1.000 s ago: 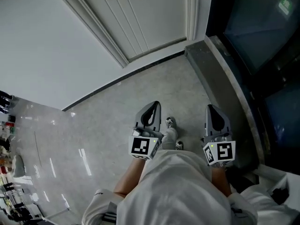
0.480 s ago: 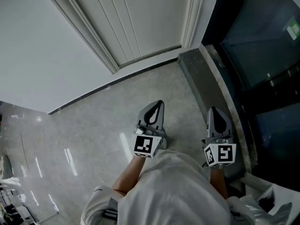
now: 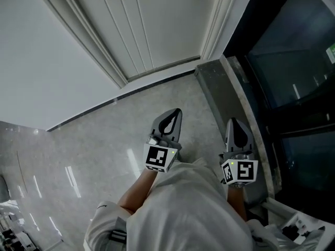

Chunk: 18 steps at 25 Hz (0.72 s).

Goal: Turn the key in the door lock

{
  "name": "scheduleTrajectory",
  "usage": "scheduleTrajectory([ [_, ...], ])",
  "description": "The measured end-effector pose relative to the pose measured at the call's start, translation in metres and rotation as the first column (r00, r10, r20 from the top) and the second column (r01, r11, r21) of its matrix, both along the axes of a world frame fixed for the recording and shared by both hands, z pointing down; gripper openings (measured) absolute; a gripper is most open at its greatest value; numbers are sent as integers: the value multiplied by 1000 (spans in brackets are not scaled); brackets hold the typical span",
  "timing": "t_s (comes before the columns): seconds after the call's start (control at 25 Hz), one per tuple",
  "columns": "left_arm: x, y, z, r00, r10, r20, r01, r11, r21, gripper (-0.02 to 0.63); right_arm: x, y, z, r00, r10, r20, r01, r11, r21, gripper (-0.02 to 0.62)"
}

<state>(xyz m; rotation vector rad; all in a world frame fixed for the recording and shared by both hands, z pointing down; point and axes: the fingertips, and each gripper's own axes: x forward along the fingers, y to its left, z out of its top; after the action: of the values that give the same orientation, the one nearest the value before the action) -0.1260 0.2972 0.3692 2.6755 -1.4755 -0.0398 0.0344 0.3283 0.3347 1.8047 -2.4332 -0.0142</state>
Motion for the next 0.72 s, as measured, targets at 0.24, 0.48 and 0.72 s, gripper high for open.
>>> scheduleTrajectory([
  [0.24,6,-29,-2,998,57,38,-58,998,7,9,4,-27,13,998,52,37,-51,998,-28,2],
  [0.48,5,-57,10,999,-7,39,7,1000,-9,9,12,-60,24,999,14,34,-13,999,-42,2],
  [0.72,22,-104,9,997,-69,41,69,998,-2,9,30,-120,33,998,-42,41,44,998,-52,2],
])
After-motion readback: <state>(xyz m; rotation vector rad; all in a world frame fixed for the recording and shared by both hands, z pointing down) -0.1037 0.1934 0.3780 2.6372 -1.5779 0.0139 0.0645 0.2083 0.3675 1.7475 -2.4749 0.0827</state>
